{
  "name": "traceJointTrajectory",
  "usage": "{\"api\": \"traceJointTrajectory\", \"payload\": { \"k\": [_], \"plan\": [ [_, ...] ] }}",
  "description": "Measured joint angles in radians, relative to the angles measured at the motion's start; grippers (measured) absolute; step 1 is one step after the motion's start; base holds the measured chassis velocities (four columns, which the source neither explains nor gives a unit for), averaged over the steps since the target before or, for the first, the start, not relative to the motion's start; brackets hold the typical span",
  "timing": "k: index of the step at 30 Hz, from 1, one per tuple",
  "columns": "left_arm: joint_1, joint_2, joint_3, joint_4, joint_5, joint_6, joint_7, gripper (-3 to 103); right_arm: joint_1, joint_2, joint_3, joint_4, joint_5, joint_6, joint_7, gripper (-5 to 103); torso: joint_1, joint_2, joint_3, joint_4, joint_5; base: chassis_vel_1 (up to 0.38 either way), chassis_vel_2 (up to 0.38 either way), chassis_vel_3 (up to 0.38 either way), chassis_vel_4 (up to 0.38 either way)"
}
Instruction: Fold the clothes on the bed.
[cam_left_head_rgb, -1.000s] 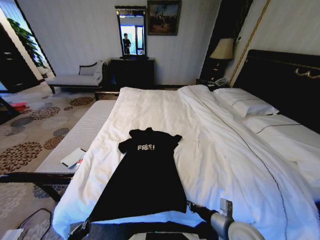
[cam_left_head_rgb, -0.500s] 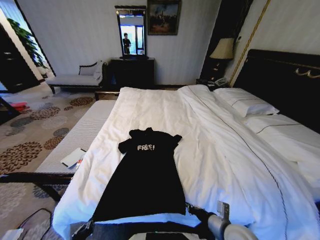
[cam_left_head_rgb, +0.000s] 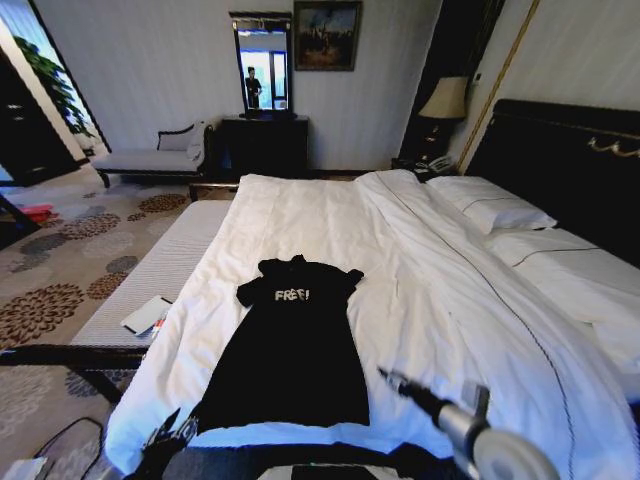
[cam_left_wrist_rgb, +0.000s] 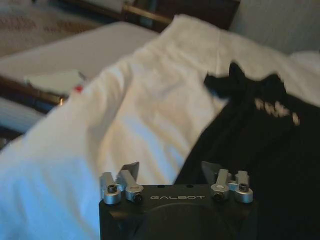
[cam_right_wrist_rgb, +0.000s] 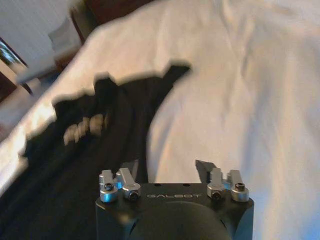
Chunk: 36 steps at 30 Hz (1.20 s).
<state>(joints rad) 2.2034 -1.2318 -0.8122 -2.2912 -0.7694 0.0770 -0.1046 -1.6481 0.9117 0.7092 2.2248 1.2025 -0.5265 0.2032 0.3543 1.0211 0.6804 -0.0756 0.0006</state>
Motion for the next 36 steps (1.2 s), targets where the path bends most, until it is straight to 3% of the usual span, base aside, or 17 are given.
{"api": "traceJointTrajectory", "payload": {
  "k": [2,3,4,6,8,10,14,15,18,22,26,31,36],
  "plan": [
    [-0.036,0.001,-0.016,-0.012,-0.002,0.006,-0.02,83,0.166,-0.065,-0.058,-0.107,0.053,0.021,-0.028,79,0.0,0.0,0.0,0.0006,-0.0003,0.0,0.0,0.0,0.0],
    [-0.054,0.005,-0.021,-0.018,-0.006,0.012,-0.031,89,0.242,-0.088,-0.1,-0.161,0.061,0.034,-0.048,79,0.0,0.0,0.0,0.0005,-0.0001,0.0,0.0,0.0,0.0],
    [-0.054,0.005,-0.021,-0.018,-0.006,0.012,-0.031,89,0.242,-0.088,-0.1,-0.161,0.061,0.034,-0.048,79,0.0,0.0,0.0,0.0005,-0.0001,0.0,0.0,0.0,0.0],
    [-0.106,0.026,-0.031,-0.027,-0.023,0.035,-0.066,97,0.412,-0.122,-0.195,-0.283,0.064,0.058,-0.086,89,0.0,0.0,0.0,0.0002,-0.0002,0.0,0.0,0.0,0.0],
    [-0.176,0.058,-0.033,-0.032,-0.052,0.063,-0.112,99,0.574,-0.137,-0.299,-0.386,0.059,0.076,-0.111,98,0.0,0.0,0.0,0.0008,-0.0007,0.0,0.0,0.0,0.0],
    [-0.216,0.081,-0.033,-0.033,-0.075,0.079,-0.139,100,0.643,-0.14,-0.344,-0.435,0.055,0.08,-0.122,98,0.0,0.0,0.0,0.0007,-0.0006,0.0,0.0,0.0,0.0],
    [-0.446,0.209,0.025,0.023,-0.2,0.122,-0.249,100,0.865,-0.127,-0.476,-0.61,0.056,0.084,-0.136,100,0.0,0.0,0.0,0.0004,-0.0004,0.0,0.0,0.0,0.0],
    [-0.446,0.209,0.025,0.023,-0.2,0.122,-0.249,100,0.865,-0.127,-0.476,-0.61,0.056,0.084,-0.136,100,0.0,0.0,0.0,0.0004,-0.0004,0.0,0.0,0.0,0.0],
    [-0.643,0.305,0.117,0.146,-0.288,0.127,-0.283,100,0.91,-0.124,-0.499,-0.652,0.056,0.084,-0.134,100,0.001,0.0,0.0,-0.0009,-0.0011,0.0,0.0,0.0,0.0],
    [-0.789,0.372,0.195,0.298,-0.327,0.127,-0.245,100,0.893,-0.127,-0.5,-0.651,0.048,0.084,-0.124,100,0.001,0.0,0.0,-0.0013,-0.0007,0.0,0.0,0.0,0.0],
    [-0.917,0.383,0.246,0.429,-0.359,0.126,-0.201,100,0.899,-0.124,-0.523,-0.659,0.045,0.083,-0.122,100,0.0,0.0,0.0,0.0013,-0.0004,0.0,0.0,0.0,0.0],
    [-1.143,0.327,0.381,0.625,-0.423,0.118,-0.155,100,0.89,-0.125,-0.521,-0.672,0.044,0.082,-0.117,100,0.0,0.0,0.0,-0.0005,-0.0009,0.0,0.0,0.0,0.0],
    [-1.292,0.253,0.513,0.78,-0.4,0.115,-0.11,102,0.887,-0.125,-0.516,-0.675,0.05,0.079,-0.097,100,0.0,0.0,0.0,-0.0001,-0.0005,0.0,0.0,0.0,0.0]
  ]
}}
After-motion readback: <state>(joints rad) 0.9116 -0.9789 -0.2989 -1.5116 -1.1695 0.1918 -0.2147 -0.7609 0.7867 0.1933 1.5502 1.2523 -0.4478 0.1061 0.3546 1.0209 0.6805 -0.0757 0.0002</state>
